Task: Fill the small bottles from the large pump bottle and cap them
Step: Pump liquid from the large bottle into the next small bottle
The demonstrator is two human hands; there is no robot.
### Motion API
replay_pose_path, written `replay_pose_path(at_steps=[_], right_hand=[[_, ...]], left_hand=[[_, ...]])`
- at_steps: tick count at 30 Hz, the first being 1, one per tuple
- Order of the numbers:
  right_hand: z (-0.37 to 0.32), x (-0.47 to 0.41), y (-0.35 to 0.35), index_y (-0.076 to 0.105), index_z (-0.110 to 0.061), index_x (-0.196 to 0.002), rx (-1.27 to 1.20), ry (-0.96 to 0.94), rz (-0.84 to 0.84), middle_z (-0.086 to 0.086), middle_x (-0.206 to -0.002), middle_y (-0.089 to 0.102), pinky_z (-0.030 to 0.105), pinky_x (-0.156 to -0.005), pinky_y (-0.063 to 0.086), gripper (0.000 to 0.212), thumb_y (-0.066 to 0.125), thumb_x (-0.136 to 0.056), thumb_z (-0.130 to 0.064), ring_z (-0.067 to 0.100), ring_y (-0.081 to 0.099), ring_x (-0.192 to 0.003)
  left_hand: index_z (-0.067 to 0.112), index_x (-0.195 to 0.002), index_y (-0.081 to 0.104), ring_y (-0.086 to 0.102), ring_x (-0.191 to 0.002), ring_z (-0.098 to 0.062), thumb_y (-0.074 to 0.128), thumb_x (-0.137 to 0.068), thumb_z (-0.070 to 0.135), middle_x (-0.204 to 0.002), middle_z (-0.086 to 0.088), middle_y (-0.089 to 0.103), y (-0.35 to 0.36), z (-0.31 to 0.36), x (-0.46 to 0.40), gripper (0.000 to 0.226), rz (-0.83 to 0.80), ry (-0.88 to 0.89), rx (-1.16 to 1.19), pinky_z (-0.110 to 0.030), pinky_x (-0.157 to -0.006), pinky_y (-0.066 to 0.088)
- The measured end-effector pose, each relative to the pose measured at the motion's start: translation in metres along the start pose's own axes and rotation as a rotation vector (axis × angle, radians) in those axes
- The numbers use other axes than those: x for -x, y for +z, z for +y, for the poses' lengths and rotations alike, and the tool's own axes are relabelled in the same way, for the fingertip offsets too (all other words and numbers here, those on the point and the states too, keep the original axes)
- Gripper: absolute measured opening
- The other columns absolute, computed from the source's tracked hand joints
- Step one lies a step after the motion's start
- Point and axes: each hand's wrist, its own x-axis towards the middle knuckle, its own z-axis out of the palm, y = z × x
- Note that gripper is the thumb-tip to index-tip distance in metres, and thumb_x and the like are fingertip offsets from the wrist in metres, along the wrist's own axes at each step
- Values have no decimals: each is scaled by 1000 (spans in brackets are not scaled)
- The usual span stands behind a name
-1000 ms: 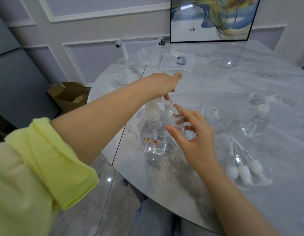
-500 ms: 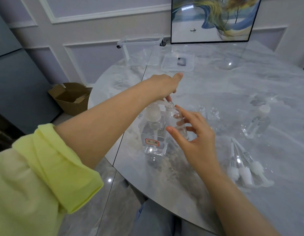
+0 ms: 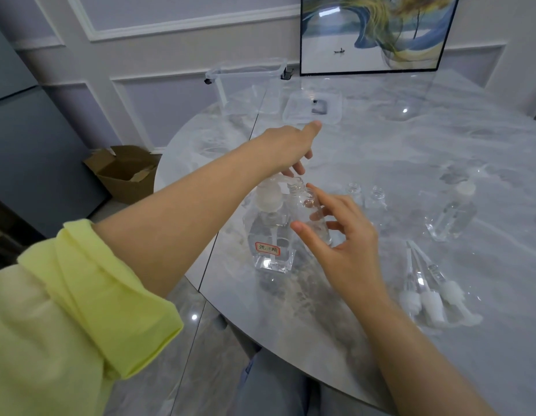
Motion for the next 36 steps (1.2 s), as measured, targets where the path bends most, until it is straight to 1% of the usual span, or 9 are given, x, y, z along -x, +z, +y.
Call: replay_pose_path(at_steps=[3,8,14,17,19,23,29,33,36], right_hand=[[-1,0,1,59,-30,-135,10,-11,-2,-19,-111,60,13,-84,51,56,70,-84,-50,4,62,-98],[-2,1,0,59,-33,-134,-4,19,-2,-17,-111,62,16,-84,52,55,69,-83,-52,6,63,-98],[-3,1,0,59,-32,-134,-9,18,-7,-17,-111,61,15,-84,51,55,70,-83,-51,8,64,-97],[-3,0,-1,60,-29,-135,-11,15,-5,-16,-112,62,14,-84,51,56,70,-84,-49,9,64,-98],[-2,0,0,60,-31,-134,-4,15,-10,-17,-112,61,16,-84,52,55,71,-84,-49,8,63,-98],[-1,0,-1,60,-31,-136,-3,30,-9,-19,-113,61,15,-85,52,57,71,-83,-50,7,63,-100],[-2,0,-1,58,-32,-135,6,10,-14,-21,-112,59,15,-86,52,56,69,-84,-51,5,63,-100],[-1,-1,-2,58,-32,-135,-1,19,-15,-20,-113,60,12,-86,50,56,69,-84,-51,2,62,-101],[-2,0,-1,60,-30,-136,0,19,-20,-18,-113,61,13,-85,51,56,71,-84,-48,5,63,-100]], left_hand=[[19,-119,68,73,-92,-20,18,-104,61,-99,-3,76,-1,-2,0,67,11,-2,23,-39,-96,50],[21,-117,68,70,-100,-22,17,-102,66,-99,-3,77,-2,0,-1,70,-44,-41,-15,-43,-104,47],[21,-120,67,69,-102,-21,17,-102,68,-100,-2,77,0,-2,0,71,-58,-50,-28,-40,-93,45],[21,-119,67,70,-99,-21,16,-102,67,-100,-2,76,0,-2,-1,71,-21,-24,-16,-42,-101,47],[20,-118,67,70,-101,-23,16,-102,68,-101,-4,77,1,-6,-2,72,-46,-51,23,-43,-103,46],[20,-119,67,69,-102,-23,16,-102,68,-101,-3,77,0,-3,-2,72,-56,-62,10,-42,-97,45],[21,-117,68,68,-105,-24,16,-101,69,-100,-3,77,1,-5,-3,73,-59,-71,4,-44,-101,44],[19,-122,67,68,-103,-23,15,-102,67,-105,-4,75,-2,1,-3,73,-45,-42,-25,-42,-96,44],[19,-122,66,69,-101,-23,15,-102,68,-105,-4,75,-1,-1,-2,74,-70,-65,-18,-42,-95,45]])
